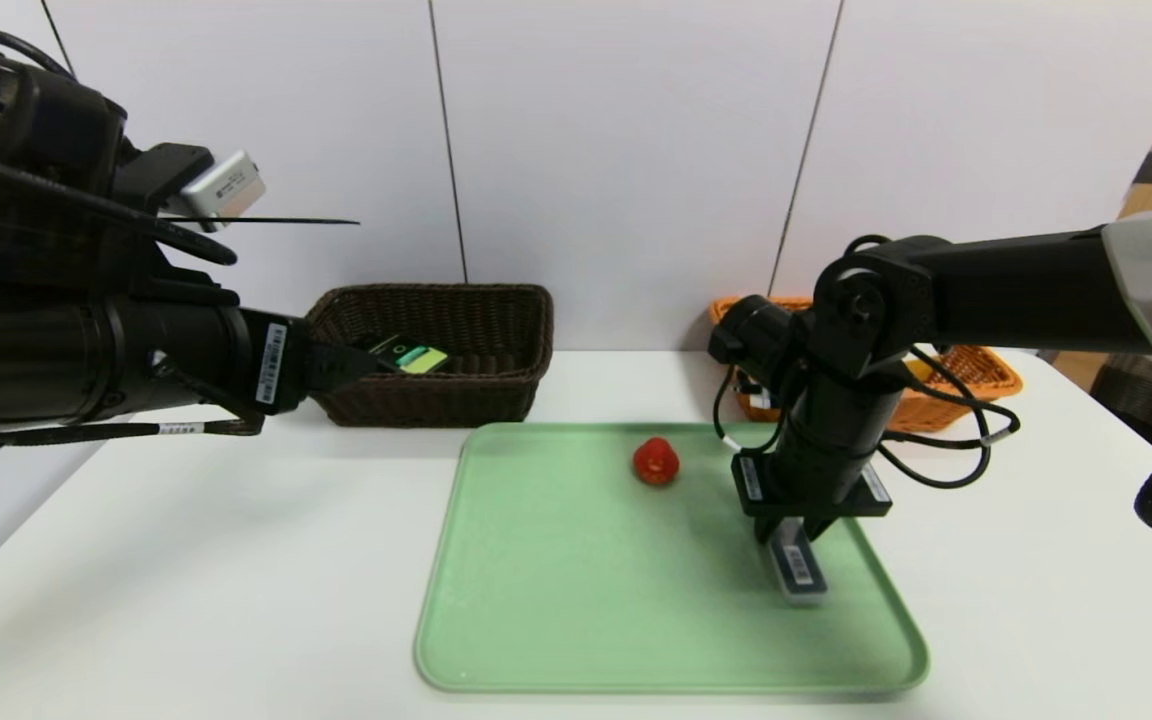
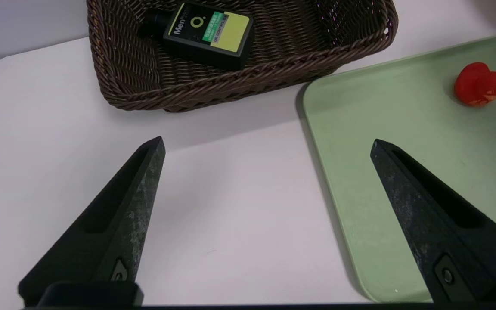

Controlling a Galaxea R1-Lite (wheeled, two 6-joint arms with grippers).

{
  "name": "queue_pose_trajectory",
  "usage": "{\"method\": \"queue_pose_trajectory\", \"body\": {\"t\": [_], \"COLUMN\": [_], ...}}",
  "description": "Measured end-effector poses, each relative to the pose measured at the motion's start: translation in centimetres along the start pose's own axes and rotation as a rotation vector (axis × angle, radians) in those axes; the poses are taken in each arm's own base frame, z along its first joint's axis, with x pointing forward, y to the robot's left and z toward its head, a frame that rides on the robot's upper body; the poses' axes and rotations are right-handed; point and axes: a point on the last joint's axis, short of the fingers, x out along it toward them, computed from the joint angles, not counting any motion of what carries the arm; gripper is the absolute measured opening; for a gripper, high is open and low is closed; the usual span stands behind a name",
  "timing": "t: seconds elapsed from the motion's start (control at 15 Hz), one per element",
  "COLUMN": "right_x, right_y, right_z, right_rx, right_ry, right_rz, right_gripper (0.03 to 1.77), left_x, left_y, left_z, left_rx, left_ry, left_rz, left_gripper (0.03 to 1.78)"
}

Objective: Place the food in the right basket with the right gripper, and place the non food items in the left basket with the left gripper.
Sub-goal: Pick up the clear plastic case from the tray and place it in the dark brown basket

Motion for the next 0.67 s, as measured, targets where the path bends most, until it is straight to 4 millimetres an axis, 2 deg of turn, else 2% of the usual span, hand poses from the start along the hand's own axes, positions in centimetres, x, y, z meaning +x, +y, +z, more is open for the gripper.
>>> {"method": "queue_pose_trajectory", "body": {"t": [0.4, 0.67], "right_x": [-0.7, -3.5], "right_y": [0.2, 1.1], "right_z": [-0.2, -1.5], "right_rx": [-0.014, -0.055], "right_ry": [-0.019, -0.084], "right_rz": [0.012, 0.056], "right_gripper": [0.54, 0.54], "left_x": [0.1, 0.6], "left_y": [0.6, 0.7], "left_z": [0.4, 0.1], "left_rx": [-0.013, -0.013], "left_ry": [-0.006, 0.014], "left_rz": [0.006, 0.015], "left_gripper": [1.69, 1.69]}}
